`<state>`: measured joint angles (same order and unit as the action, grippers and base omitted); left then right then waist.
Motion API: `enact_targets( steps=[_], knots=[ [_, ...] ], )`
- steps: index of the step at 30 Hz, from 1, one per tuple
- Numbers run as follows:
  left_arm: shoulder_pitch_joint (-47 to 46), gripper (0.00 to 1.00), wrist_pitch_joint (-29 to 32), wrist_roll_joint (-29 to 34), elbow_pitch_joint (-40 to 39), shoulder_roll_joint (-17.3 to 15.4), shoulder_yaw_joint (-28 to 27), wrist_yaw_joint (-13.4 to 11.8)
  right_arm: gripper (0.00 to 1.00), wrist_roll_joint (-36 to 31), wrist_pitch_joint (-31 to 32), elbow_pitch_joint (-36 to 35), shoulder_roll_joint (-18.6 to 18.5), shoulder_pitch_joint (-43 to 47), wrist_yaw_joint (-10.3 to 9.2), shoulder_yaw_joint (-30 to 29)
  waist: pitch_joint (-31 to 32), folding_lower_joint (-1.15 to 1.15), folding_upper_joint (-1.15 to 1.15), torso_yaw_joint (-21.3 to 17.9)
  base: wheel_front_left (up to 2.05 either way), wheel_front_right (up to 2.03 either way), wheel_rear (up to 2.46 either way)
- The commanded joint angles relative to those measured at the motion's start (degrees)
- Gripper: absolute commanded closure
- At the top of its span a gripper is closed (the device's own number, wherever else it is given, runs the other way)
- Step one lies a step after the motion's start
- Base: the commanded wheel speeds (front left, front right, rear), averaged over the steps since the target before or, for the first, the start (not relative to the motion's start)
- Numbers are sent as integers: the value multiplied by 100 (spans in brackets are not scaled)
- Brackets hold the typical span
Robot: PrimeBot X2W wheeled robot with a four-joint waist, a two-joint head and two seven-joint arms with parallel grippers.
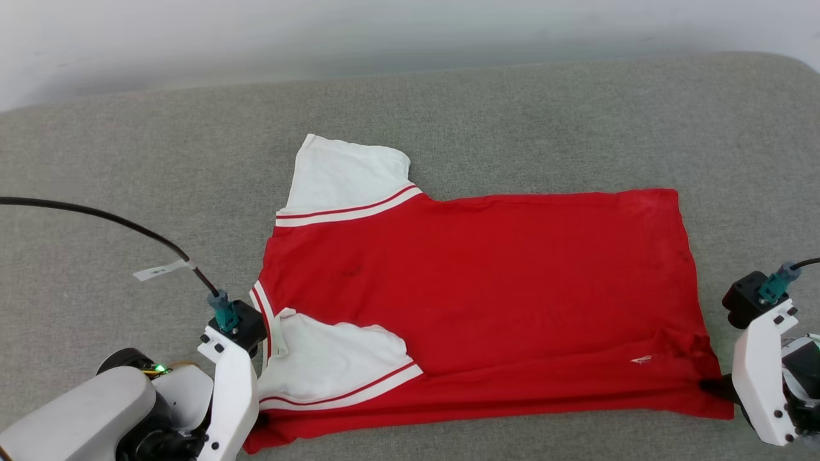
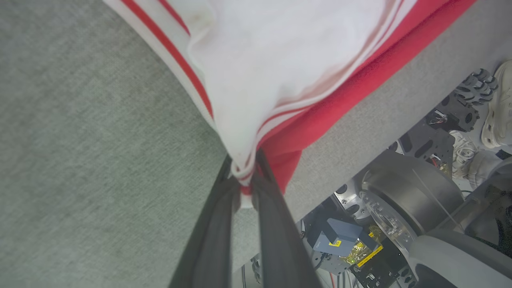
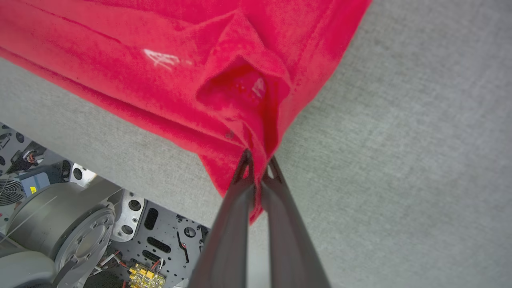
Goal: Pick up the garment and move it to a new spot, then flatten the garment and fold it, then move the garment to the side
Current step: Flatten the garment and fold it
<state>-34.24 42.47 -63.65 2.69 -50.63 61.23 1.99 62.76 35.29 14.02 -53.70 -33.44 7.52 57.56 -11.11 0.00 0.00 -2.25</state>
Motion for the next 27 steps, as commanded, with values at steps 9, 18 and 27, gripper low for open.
enact_targets(
  steps=[9, 18, 27],
  knots=[
    [-256, 0, -289, 174, 5, -66, -194, 23, 0, -280, -652, 140, 255, -50, -5, -342, 96, 0, 0, -17, 0, 0, 0],
    [-814, 0, -848, 494, -242, -257, -723, -102, 0, -1256, -2613, 29, 538, -108, -7, -1369, 187, 0, 0, -138, 0, 0, 0],
    [-1452, 0, -1714, 986, 456, 35, -1156, -264, 0, -3249, -4591, 156, 1858, 540, -5, -3484, -196, 0, 0, -455, 0, 0, 0]
  ],
)
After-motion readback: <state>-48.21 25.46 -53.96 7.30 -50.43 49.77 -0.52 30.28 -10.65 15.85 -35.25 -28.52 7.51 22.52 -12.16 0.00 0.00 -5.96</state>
